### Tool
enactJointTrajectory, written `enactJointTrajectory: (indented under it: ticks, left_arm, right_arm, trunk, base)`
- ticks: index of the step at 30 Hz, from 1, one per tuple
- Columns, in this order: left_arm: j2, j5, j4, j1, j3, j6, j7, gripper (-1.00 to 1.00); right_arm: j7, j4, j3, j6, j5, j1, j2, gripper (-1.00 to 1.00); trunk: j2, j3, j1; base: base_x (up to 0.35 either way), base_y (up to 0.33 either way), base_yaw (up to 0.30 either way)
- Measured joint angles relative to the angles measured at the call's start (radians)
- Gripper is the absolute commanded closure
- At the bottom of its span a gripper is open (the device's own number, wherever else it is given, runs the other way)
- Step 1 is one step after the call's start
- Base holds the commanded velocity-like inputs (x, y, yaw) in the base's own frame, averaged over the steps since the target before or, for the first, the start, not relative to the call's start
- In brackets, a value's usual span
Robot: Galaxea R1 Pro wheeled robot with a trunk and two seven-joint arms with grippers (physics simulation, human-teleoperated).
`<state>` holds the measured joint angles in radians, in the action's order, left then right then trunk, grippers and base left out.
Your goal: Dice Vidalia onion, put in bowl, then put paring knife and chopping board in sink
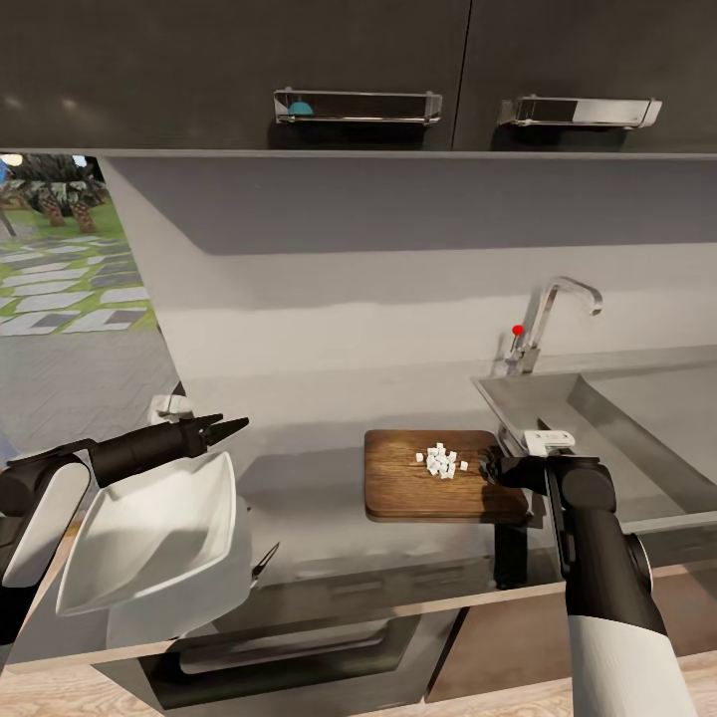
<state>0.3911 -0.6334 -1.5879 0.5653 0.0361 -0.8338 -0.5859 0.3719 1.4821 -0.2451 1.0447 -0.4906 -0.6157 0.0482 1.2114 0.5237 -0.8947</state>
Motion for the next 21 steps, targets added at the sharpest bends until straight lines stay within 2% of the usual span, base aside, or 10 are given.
enactJointTrajectory:
  ticks: [21]
  left_arm:
    - [0.000,0.000,0.000,0.000,0.000,0.000,0.001,-1.00]
  right_arm:
    - [0.000,0.000,0.000,0.000,0.000,0.000,0.000,-1.00]
  trunk:
    - [0.000,0.000,0.000]
  base:
    - [0.000,0.000,0.000]
